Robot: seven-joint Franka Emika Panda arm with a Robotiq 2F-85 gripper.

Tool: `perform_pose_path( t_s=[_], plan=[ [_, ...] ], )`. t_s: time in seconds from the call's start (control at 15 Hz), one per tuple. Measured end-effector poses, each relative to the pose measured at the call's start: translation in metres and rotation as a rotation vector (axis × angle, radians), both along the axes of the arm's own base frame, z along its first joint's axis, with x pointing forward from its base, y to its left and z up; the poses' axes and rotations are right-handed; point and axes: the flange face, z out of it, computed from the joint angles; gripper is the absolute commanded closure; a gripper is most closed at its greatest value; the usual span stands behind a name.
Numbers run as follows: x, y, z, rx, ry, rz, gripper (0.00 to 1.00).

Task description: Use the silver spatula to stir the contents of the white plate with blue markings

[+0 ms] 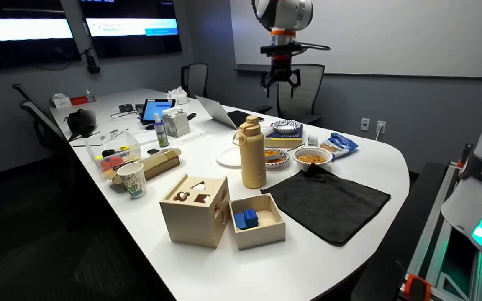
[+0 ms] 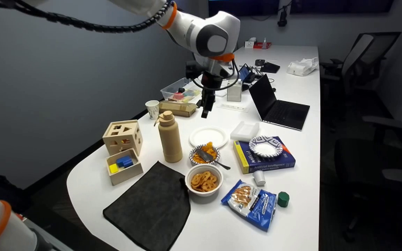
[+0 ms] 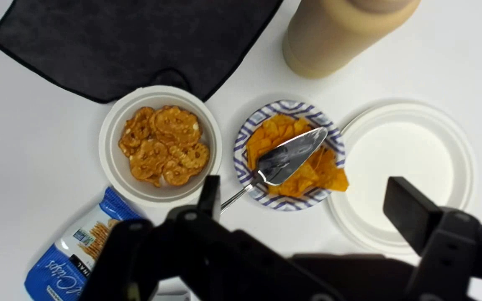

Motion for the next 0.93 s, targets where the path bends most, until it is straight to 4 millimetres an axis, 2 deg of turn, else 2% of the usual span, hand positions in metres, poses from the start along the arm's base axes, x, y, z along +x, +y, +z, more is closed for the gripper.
perform_pose_path(
  t_s=[0.2,0.4,0.67,0.93],
  plan=[
    [0.007,-0.033,-0.044,-0.022,0.060,-0.093,0.00],
    [0.009,-0.057,-0.084,-0.032,0.113,-0.153,0.00],
    [0.012,-0.076,-0.128,-0.024,0.186,-0.200,0.00],
    [0.013,-0.088,-0.161,-0.010,0.280,-0.242,0.00]
  ],
)
